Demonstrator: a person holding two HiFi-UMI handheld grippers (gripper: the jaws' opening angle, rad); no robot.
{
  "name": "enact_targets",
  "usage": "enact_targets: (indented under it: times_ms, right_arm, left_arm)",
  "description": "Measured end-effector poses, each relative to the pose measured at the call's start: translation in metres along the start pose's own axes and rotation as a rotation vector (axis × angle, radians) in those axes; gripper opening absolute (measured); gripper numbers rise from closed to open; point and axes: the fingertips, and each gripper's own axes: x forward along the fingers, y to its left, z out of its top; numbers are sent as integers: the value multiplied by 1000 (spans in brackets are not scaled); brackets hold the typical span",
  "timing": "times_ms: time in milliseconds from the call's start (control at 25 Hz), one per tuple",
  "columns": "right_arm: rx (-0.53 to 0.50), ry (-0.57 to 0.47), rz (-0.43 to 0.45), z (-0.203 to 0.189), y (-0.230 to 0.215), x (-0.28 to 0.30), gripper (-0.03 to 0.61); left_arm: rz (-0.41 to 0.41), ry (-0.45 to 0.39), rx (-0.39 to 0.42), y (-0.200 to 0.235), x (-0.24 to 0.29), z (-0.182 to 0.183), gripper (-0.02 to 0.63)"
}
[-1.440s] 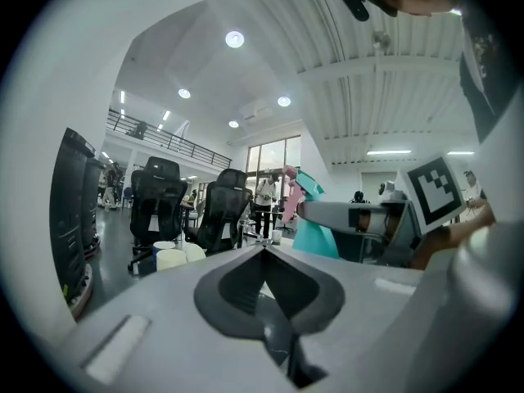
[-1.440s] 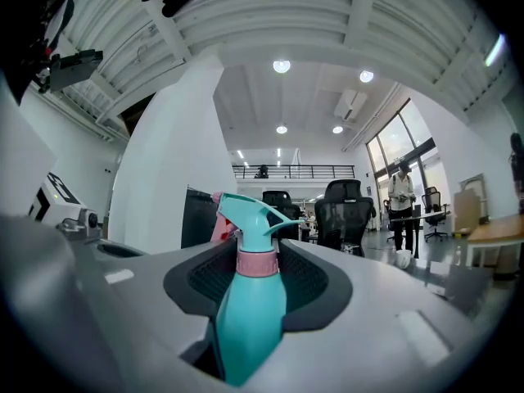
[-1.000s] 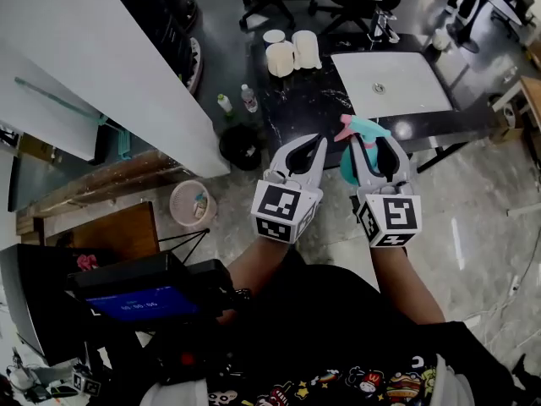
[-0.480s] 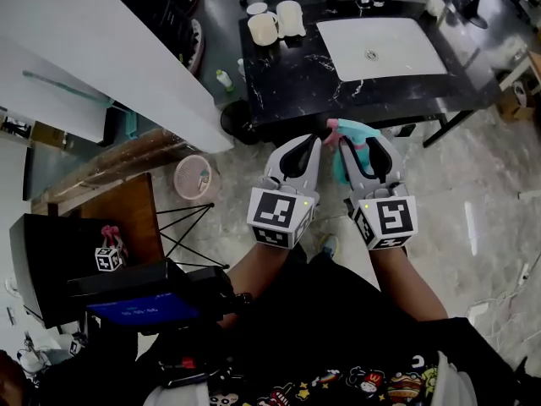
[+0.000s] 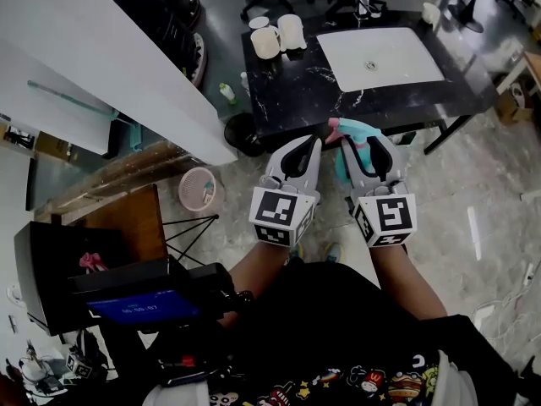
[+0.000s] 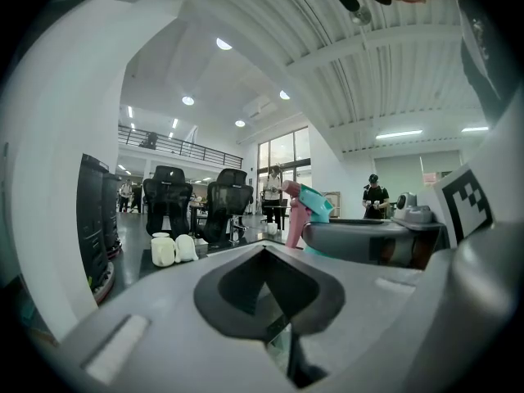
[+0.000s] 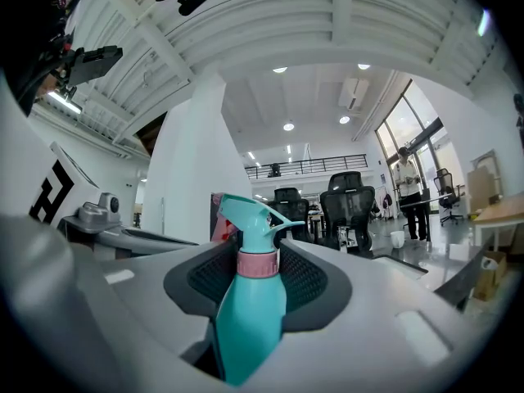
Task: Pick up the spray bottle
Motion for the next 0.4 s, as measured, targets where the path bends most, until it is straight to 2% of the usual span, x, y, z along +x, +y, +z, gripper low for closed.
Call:
enact_targets:
  times_ms: [400]
  right_arm:
    - [-5,-5,-24,1,1,4,183]
  left_arm:
    - [-28,1,-13,6,0,-4,2]
